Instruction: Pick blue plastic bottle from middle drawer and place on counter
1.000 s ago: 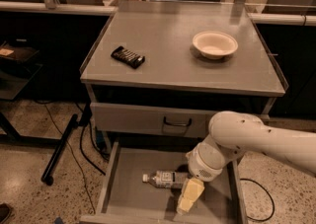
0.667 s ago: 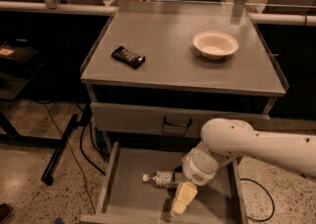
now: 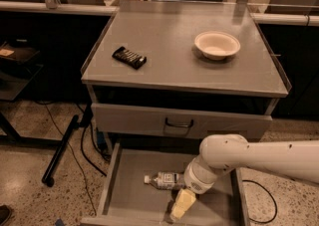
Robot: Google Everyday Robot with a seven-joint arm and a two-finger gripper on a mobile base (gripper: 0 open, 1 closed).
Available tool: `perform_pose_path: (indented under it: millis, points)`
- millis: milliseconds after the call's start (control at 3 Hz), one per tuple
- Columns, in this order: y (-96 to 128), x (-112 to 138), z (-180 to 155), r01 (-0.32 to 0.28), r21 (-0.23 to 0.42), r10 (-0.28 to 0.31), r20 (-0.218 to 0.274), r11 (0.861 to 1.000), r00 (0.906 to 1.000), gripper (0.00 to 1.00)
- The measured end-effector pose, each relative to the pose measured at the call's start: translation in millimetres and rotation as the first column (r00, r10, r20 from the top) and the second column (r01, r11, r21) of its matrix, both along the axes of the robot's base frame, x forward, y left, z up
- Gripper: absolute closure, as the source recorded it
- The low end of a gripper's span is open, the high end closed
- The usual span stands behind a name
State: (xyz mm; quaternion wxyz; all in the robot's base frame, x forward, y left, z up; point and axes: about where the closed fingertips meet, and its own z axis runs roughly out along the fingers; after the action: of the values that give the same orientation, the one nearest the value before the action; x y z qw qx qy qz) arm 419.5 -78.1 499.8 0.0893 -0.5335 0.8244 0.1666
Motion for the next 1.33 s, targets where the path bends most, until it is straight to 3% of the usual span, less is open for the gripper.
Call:
perform_pose_path:
  millis: [667, 1333]
  points:
    - [1.4, -3.3, -0.5, -0.014, 0.009, 0.014, 0.003, 1.000, 0.9999, 0.00]
    - [23.8, 28.9, -51.6, 0.011, 0.050, -0.011, -0.009, 0.999, 0.9999, 0.00]
